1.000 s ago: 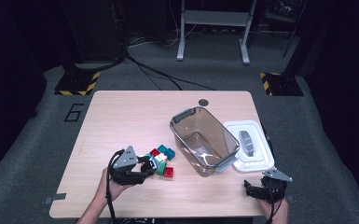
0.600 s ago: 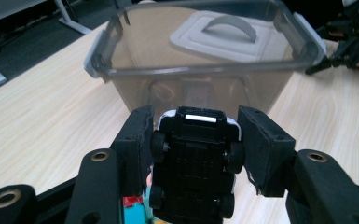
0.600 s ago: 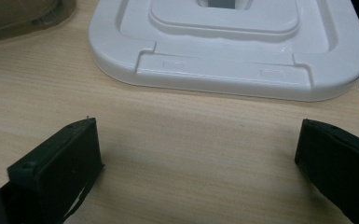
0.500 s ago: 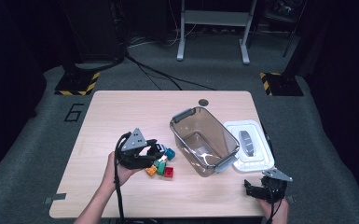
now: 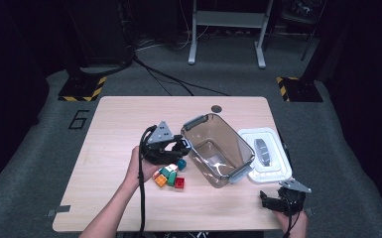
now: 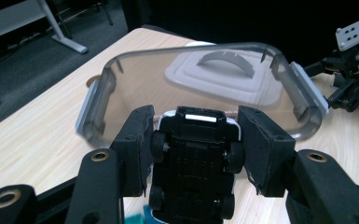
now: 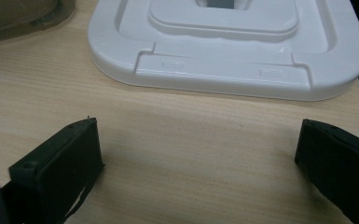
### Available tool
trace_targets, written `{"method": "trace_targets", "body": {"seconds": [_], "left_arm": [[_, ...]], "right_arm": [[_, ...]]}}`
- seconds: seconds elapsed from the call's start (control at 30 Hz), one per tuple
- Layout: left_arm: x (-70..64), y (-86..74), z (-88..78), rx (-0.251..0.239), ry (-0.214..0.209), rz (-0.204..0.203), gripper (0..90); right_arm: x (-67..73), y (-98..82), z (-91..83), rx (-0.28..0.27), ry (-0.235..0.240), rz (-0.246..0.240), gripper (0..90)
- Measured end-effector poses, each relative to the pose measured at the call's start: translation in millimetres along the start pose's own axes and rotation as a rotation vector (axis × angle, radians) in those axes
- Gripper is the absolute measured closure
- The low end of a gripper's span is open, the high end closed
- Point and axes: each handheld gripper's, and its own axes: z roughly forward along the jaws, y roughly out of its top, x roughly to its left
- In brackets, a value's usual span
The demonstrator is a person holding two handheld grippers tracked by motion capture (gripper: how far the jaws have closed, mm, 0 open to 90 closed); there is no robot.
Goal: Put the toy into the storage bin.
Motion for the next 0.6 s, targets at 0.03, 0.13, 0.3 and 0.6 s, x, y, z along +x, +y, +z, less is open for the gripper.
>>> {"method": "trace_targets", "body": {"seconds": [0.03, 0.13, 0.3, 0.6], "left_arm": [[-0.4, 2.7, 1.6, 0.0, 0.002, 0.007, 47.9], [-2.5, 13.4, 8.5, 0.006, 0.001, 0.024, 48.0], [-6.5, 24.7, 20.4, 0.006, -0.005, 0.032, 47.9], [-15.1, 38.2, 48.2, 0.021, -0.026, 0.044, 47.9]], "right_arm": [[0.0, 0.0, 0.0, 0.0, 0.0, 0.0, 0.0], [0.0, 0.0, 0.0, 0.0, -0.001, 0.0, 0.0], [0.0, 0.0, 0.0, -0.001, -0.001, 0.001, 0.0], [-0.2, -0.1, 0.0, -0.001, 0.001, -0.002, 0.1]]}}
